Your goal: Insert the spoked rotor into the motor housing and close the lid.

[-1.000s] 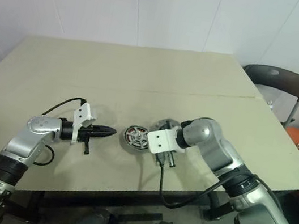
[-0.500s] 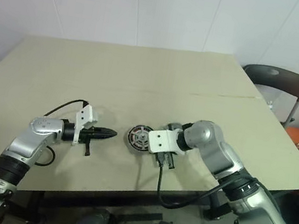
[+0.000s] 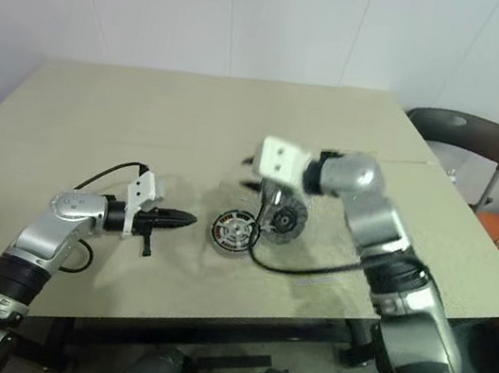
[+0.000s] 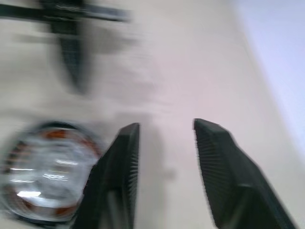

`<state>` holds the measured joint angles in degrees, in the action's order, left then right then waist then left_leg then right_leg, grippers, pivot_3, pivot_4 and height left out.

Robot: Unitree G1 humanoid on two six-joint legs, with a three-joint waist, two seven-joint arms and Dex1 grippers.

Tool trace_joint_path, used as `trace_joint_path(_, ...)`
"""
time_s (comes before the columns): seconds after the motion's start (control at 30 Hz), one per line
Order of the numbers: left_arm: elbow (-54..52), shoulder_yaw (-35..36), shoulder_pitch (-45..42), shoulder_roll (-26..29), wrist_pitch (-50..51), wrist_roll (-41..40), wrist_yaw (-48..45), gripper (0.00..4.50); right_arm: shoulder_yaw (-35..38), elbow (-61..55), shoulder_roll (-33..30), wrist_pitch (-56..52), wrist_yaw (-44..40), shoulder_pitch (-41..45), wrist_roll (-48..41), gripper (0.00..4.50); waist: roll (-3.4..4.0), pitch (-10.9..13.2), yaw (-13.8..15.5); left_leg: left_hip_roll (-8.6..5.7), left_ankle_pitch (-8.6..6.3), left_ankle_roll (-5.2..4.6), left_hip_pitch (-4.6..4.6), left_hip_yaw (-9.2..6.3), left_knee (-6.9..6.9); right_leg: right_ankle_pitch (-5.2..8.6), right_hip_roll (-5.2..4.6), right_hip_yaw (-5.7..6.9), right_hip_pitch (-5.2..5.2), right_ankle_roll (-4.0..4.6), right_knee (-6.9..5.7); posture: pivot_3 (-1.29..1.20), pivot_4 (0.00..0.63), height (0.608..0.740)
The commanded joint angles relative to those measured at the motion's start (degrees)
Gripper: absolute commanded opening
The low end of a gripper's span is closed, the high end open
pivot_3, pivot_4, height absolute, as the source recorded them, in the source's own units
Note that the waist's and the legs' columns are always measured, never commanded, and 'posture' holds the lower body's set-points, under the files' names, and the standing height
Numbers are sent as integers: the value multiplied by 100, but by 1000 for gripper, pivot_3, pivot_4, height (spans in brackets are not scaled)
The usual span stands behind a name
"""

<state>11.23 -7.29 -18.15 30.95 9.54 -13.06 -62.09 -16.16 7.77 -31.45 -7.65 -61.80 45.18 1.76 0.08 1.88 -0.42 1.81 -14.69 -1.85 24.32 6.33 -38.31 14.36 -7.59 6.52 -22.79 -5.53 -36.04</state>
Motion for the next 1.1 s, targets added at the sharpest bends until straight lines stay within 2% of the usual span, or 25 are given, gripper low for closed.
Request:
trace_joint_path(0.03,-81,87,-181,-38,-58,-97,-31,0,298,537,-616,430,99,148,276,795,-1,0,8,-2,-1,-3,2,1,0,0,-1,0,0,0,3,0,0,740)
trace_joint_path(0.1,-107,122,-177,-46,-49,-148,-53,0,385,693,-937,525,31,96,282,83,1,1,-16,-4,-1,-11,4,5,0,0,-4,0,0,0,5,0,0,740)
trace_joint_path(0.3,-349,270,-104,-97,96,-517,-167,0,378,696,-2008,221,-606,-676,261,32,2,2,-44,4,6,-21,6,16,8,-3,-1,-1,5,-6,-3,0,0,740)
trace_joint_path(0.4,-522,294,-26,-59,155,-643,-246,0,378,310,-2261,-219,-893,-1190,107,32,3,3,-45,3,5,-22,6,15,7,0,-3,-2,5,-2,-2,0,0,740)
trace_joint_path(0.57,-800,359,131,131,305,-746,-321,0,528,-238,-2057,-674,-876,-1568,-184,32,13,9,-77,7,7,-19,-1,17,3,-1,-3,-5,5,11,-7,0,0,740)
trace_joint_path(0.73,-945,401,224,302,428,-773,-273,0,630,-389,-1738,-922,-741,-1510,-477,32,12,11,-15,7,-2,-1,-9,13,3,0,-5,-4,-9,16,-2,0,0,740)
trace_joint_path(0.8,-926,411,218,341,449,-758,-241,0,826,-555,-1475,-1228,-689,-1434,-884,32,11,12,-11,4,-2,-2,-5,13,3,0,-7,-4,-10,16,2,0,0,740)
trace_joint_path(1.1,-929,360,131,301,530,-731,-154,0,1160,-887,-890,-1918,-387,-1264,-1679,32,11,12,-21,5,6,-18,3,12,3,-2,-5,-4,-19,14,-2,0,0,740)
